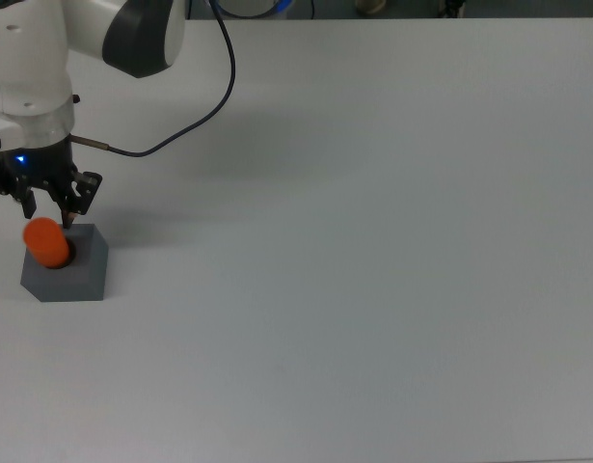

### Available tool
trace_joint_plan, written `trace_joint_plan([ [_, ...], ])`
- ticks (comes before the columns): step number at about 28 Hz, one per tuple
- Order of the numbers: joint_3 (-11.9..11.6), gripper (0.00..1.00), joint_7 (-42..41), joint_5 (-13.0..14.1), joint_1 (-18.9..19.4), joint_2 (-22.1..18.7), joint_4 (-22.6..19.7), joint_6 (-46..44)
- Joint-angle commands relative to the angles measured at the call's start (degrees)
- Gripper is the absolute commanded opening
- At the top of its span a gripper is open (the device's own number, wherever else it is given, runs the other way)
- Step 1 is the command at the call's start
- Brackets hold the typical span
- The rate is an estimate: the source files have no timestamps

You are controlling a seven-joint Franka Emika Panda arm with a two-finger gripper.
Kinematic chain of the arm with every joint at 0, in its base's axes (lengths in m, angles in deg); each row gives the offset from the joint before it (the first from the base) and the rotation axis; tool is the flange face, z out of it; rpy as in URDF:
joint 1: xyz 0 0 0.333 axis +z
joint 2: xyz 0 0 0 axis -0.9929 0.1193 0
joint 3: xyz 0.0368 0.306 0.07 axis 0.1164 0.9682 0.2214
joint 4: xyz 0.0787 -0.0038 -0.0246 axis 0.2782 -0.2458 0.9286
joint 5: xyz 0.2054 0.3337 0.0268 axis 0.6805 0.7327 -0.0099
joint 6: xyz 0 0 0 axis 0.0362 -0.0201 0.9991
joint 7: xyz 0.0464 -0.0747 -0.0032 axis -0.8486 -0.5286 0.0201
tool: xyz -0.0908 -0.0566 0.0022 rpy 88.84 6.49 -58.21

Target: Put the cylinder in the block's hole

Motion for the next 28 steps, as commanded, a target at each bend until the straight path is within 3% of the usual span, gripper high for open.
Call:
trace_joint_plan([
  [1, 0.1, 0.56, -1.4, 0.4, 0.3, -0.6, -0.9, -1.8],
  [2, 0.1, 0.69, -1.7, 0.4, 0.3, -0.6, -0.9, -1.8],
  [6, 0.1, 0.97, -2.0, 0.4, 0.3, -0.6, -0.8, -1.8],
  [7, 0.1, 1.00, -1.9, 0.4, 0.3, -0.6, -0.8, -1.8],
  [28, 1.3, 1.00, -1.9, 0.3, 0.3, 0.5, -0.2, -1.3],
])
